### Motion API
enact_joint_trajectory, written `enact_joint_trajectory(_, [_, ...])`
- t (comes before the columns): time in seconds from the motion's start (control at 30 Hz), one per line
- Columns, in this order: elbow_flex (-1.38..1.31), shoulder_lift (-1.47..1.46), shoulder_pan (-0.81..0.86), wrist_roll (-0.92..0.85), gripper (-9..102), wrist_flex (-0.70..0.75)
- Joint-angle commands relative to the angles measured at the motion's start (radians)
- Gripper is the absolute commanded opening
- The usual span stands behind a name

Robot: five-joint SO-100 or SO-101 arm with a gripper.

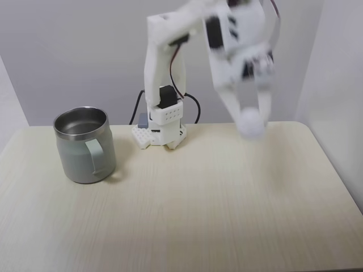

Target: Grasp a dressing and put it in the cup.

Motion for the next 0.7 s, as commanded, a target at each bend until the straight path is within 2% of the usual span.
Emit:
enact_joint_trajectory(0.0, [-0.044, -0.201, 0.054, 0.100, 0, 0.038])
enact_joint_trajectory(0.13, [-0.055, -0.325, 0.184, 0.253, 0, 0.040])
enact_joint_trajectory(0.33, [-0.040, -0.479, 0.465, 0.403, 0, 0.040])
enact_joint_trajectory(0.67, [-0.026, -0.497, 1.197, 0.508, 0, 0.040])
